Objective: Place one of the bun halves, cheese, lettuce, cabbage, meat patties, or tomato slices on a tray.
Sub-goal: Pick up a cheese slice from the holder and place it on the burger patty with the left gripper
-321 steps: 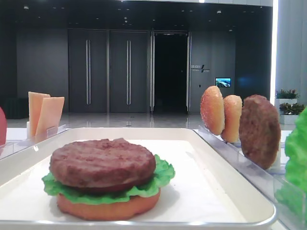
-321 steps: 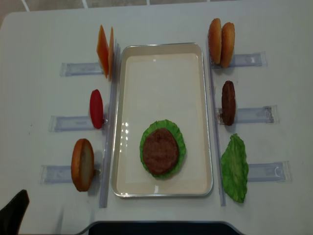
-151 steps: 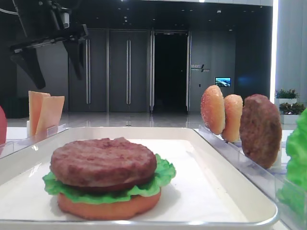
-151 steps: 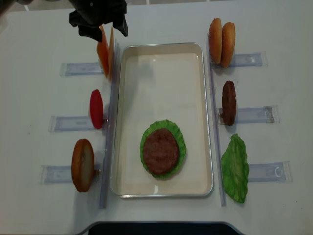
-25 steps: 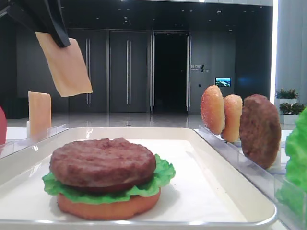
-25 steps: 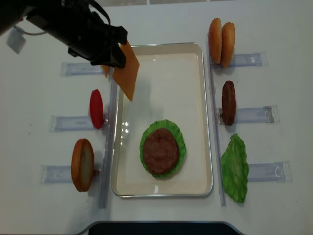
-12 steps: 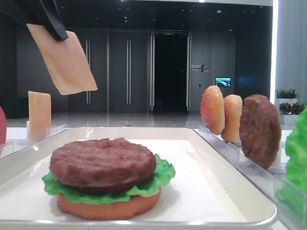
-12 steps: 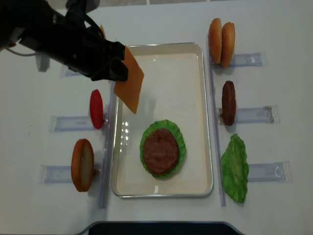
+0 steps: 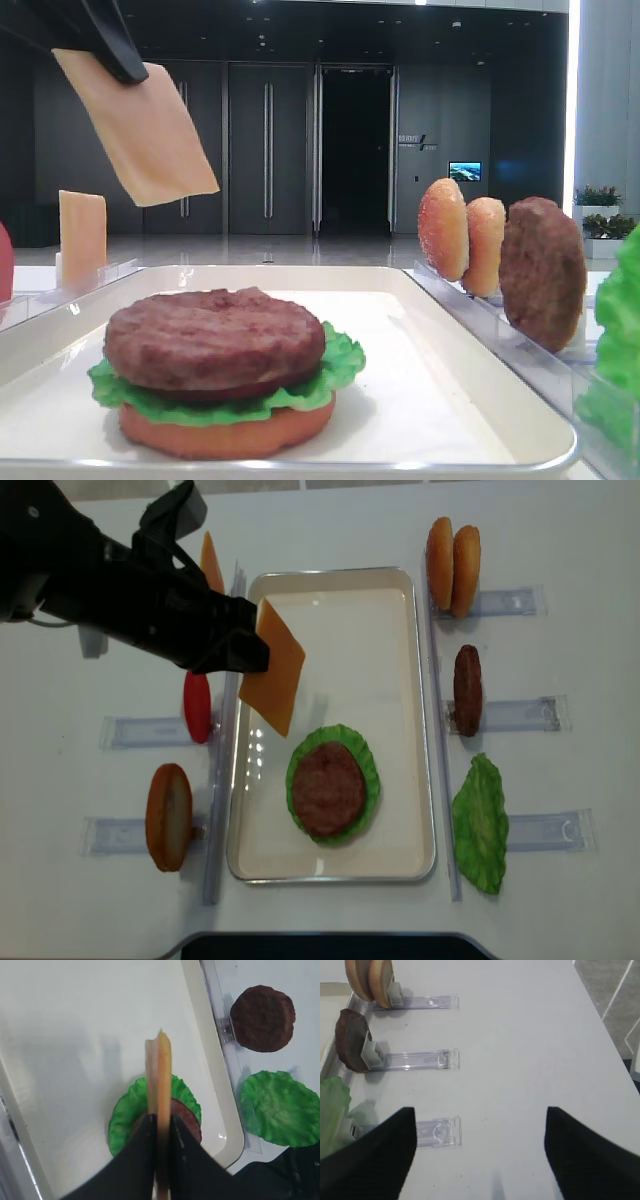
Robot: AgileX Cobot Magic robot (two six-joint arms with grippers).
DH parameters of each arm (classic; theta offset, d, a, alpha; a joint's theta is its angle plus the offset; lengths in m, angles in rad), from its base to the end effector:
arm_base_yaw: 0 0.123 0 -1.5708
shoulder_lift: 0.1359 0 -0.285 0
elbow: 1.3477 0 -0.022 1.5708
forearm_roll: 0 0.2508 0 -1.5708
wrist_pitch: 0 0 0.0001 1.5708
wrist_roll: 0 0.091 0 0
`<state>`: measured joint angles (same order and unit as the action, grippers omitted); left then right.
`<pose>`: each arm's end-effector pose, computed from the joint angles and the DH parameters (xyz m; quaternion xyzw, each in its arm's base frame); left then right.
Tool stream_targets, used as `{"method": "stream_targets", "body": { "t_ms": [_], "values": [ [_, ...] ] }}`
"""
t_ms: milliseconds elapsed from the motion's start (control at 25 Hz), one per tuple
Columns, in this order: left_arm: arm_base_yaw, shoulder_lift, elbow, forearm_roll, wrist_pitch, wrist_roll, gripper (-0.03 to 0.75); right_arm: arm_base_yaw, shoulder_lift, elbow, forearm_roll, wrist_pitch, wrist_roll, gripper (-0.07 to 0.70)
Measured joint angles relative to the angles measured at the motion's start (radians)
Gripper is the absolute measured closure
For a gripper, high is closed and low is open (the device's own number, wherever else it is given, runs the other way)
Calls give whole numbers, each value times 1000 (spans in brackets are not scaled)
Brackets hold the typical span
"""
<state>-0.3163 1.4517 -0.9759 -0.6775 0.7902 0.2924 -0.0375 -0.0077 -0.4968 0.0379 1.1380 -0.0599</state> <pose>0.2585 -0.1273 0.2624 0.1023 0.9376 -0.2793 0.1804 -0.0090 0.0035 0.2703 -0.0113 0.8714 -0.0050 0.4904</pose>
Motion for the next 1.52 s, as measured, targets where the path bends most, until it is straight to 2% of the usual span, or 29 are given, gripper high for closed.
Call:
{"method": "stream_targets", "body": {
  "t_ms": [240,440,920,1520],
  "values": [
    [-63,-1,4,-21,-39,11,683,0,0,0,0,0,0,97],
    [-89,-1,4,-64,-58,25,683,0,0,0,0,0,0,97],
    [-91,-1,4,-109,-68,67,683,0,0,0,0,0,0,97],
    [-125,-1,4,-141,-70,101,683,0,0,0,0,0,0,97]
  ]
}}
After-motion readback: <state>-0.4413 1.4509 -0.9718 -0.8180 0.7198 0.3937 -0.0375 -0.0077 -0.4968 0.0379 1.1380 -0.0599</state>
